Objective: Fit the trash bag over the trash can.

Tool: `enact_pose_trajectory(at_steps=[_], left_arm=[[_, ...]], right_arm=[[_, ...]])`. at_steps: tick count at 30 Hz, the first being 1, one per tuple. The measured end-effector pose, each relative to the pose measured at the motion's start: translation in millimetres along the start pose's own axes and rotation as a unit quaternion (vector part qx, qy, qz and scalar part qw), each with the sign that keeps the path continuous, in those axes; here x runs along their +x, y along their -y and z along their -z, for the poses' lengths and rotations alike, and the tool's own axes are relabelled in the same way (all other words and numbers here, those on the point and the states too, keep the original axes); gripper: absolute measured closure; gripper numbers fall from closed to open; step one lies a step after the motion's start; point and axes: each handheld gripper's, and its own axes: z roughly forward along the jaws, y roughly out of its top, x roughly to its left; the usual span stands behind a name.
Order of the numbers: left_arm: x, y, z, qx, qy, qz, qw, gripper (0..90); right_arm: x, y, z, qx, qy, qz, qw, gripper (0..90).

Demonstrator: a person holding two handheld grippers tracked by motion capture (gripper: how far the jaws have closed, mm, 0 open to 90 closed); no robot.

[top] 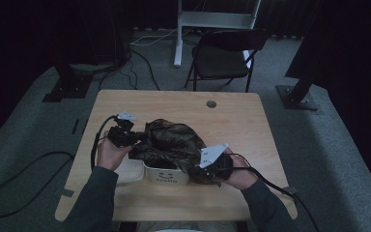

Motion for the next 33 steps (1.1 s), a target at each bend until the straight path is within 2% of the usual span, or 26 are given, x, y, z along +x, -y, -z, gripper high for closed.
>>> enact_pose_trajectory(at_steps=[5, 13, 20, 27, 33], left_arm=[[-0.8, -1.3, -2.8, -0.007, 0.008, 0.003, 0.9999, 90.0], [0.5, -3.0, -9.8, -0.026, 0.018, 0.02, 0.9993, 90.0], [1.0, 2.3, -17.3, -0.022, 0.032, 0.026, 0.9989, 90.0], [2.8, 5.1, -17.0, -0.02, 0.034, 0.027, 0.9988, 90.0], [8.0, 10.4, -15.4, -0.02, 0.033, 0.039, 0.9985, 89.5]], right_arm=[[-1.4, 0.6, -0.4, 0.003, 0.008, -0.003, 1.0, 90.0], [-7.9, 1.4, -2.4, 0.004, 0.016, -0.012, 0.9998, 90.0], [-14.2, 3.5, -3.0, 0.007, 0.026, -0.019, 0.9995, 90.0], [-20.2, 22.3, -4.7, 0.015, 0.029, -0.048, 0.9983, 90.0], [-19.9, 32.0, 0.4, 0.021, 0.03, -0.057, 0.9977, 90.0]])
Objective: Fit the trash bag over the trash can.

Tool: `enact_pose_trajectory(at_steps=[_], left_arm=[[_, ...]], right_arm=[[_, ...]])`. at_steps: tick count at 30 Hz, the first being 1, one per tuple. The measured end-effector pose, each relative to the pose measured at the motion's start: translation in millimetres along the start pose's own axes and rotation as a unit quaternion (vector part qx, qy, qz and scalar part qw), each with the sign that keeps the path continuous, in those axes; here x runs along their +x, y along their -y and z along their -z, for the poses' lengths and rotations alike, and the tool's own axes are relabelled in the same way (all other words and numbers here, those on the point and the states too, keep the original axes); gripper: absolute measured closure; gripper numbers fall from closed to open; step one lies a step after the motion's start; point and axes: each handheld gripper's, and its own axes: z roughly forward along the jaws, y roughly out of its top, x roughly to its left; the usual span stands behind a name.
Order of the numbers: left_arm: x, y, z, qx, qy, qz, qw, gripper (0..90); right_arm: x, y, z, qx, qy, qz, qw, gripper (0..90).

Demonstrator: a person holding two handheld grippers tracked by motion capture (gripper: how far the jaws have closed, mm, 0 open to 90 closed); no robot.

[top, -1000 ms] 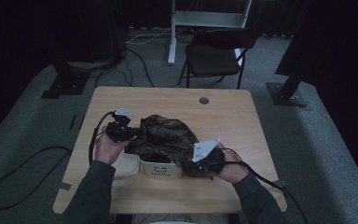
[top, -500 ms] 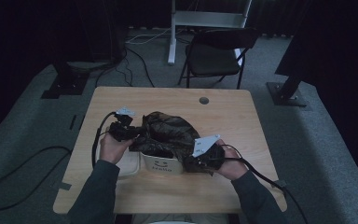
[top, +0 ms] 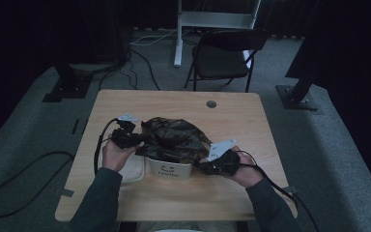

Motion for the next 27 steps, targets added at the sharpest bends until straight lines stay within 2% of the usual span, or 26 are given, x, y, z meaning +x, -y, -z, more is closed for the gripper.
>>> enact_pose_trajectory(at_steps=[4, 8, 14, 17, 21, 24, 27], left_arm=[[-0.5, 1.8, 6.6, -0.012, 0.003, 0.005, 0.9999, 83.9], [-5.3, 0.9, 19.6, -0.027, 0.003, -0.001, 0.9996, 78.0], [-11.0, -1.0, 38.7, -0.051, 0.011, 0.002, 0.9986, 71.2], [-17.0, -0.8, 44.3, -0.049, 0.013, -0.01, 0.9986, 69.1], [-22.7, -0.4, 51.4, -0.058, 0.029, -0.01, 0.9979, 67.9], [-28.5, 1.6, 53.0, -0.049, 0.042, -0.016, 0.9978, 66.3], [-33.7, 5.8, 51.1, -0.035, 0.044, -0.021, 0.9982, 66.2]], right_arm=[[1.4, 1.6, 3.0, -0.003, -0.001, 0.001, 1.0, 90.0], [3.4, -0.2, 4.6, -0.006, -0.001, 0.004, 1.0, 90.0], [5.6, -4.2, 5.4, -0.009, -0.001, 0.009, 0.9999, 90.0], [6.4, -5.8, 5.2, -0.009, -0.002, 0.013, 0.9999, 90.0], [6.3, -5.6, 4.3, -0.009, -0.003, 0.014, 0.9999, 90.0], [6.6, -5.7, 4.7, -0.01, -0.003, 0.014, 0.9998, 90.0], [6.7, -5.7, 5.5, -0.01, -0.003, 0.014, 0.9999, 90.0]])
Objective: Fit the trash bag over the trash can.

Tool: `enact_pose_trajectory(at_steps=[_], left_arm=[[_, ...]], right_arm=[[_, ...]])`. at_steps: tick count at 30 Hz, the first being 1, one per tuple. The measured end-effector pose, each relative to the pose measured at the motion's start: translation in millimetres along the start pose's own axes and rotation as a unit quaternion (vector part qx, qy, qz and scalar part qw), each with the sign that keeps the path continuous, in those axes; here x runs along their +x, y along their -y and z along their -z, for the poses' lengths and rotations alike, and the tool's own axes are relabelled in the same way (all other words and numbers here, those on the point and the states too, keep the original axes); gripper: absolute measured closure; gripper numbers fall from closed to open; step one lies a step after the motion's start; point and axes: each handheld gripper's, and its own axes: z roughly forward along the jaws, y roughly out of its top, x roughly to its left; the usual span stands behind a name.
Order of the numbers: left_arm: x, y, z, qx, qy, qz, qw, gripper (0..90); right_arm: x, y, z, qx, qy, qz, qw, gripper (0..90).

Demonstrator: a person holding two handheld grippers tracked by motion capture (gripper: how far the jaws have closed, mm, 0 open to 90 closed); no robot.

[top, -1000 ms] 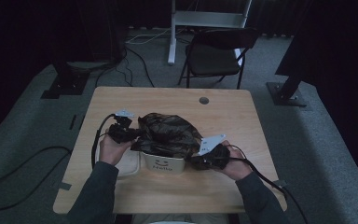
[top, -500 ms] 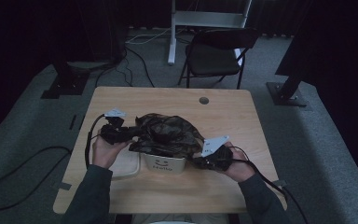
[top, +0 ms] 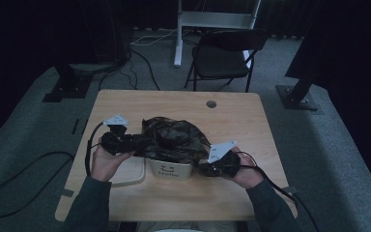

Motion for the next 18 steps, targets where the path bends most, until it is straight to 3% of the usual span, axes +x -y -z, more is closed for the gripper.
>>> enact_pose_trajectory(at_steps=[8, 11, 18], left_arm=[[-7.1, 17.5, -5.4, 0.017, 0.009, -0.011, 0.9998, 81.7], [-6.7, 22.9, -2.1, 0.005, 0.02, -0.006, 0.9998, 84.8], [-8.2, 35.0, 4.0, 0.002, 0.041, -0.002, 0.9992, 89.4]], right_arm=[[1.3, -0.2, 0.4, -0.003, 0.0, 0.0, 1.0, 90.0], [1.3, -0.3, 0.1, -0.004, 0.0, 0.0, 1.0, 90.0], [1.7, -0.6, -0.6, -0.006, -0.001, 0.001, 1.0, 90.0]])
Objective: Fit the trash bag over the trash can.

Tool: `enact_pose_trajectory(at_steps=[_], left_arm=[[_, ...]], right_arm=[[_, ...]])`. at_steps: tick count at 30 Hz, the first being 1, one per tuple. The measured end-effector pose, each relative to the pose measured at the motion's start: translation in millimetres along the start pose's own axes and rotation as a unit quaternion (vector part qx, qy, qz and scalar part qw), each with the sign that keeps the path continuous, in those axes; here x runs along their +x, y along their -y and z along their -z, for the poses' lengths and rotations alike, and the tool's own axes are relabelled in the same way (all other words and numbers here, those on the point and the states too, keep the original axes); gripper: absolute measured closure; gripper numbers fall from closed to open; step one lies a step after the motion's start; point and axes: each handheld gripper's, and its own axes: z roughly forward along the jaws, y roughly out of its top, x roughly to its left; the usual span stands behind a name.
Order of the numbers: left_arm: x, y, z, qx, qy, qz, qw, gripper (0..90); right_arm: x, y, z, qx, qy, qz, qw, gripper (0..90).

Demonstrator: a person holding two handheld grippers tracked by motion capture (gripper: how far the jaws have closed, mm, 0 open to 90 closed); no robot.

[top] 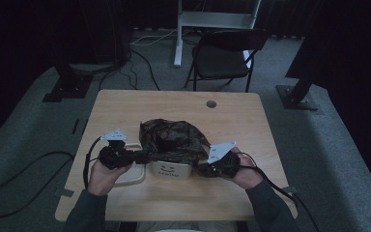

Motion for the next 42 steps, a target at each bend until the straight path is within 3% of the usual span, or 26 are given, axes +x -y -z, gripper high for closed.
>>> enact_pose_trajectory(at_steps=[11, 15, 19, 20, 25, 26, 30, 36, 42], left_arm=[[6.0, 20.4, -8.3, 0.021, 0.005, 0.017, 0.9996, 89.6], [13.8, 27.7, -18.1, 0.04, -0.014, 0.025, 0.9988, 89.5], [19.2, 32.4, -20.8, 0.038, -0.014, 0.038, 0.9984, 89.4], [23.9, 35.4, -20.6, 0.032, -0.008, 0.052, 0.9981, 89.0], [28.3, 38.4, -15.8, 0.028, -0.018, 0.063, 0.9975, 81.0], [29.4, 39.8, -10.3, 0.018, -0.017, 0.067, 0.9975, 81.0], [26.1, 38.8, 1.8, 0.003, -0.027, 0.051, 0.9983, 74.1], [20.4, 30.2, 13.6, -0.014, -0.044, 0.03, 0.9985, 69.3], [18.8, 20.4, 16.6, -0.024, -0.047, 0.025, 0.9983, 66.7]], right_arm=[[0.1, -0.3, -2.2, 0.0, -0.002, 0.0, 1.0, 90.0], [-0.7, 0.0, -3.6, 0.005, 0.0, 0.0, 1.0, 90.0], [-0.1, 0.6, -5.7, 0.015, 0.003, 0.002, 0.9999, 90.0], [0.2, 0.6, -6.2, 0.017, 0.002, 0.002, 0.9999, 90.0], [0.4, 0.9, -6.0, 0.02, 0.005, 0.003, 0.9998, 90.0], [0.4, 1.1, -5.7, 0.021, 0.006, 0.002, 0.9998, 90.0], [2.0, 0.3, 0.3, -0.003, -0.002, 0.004, 1.0, 75.6], [2.3, -0.2, 8.3, -0.02, -0.001, 0.0, 0.9998, 73.2], [0.4, 0.3, 19.5, -0.033, 0.007, -0.002, 0.9994, 72.2]])
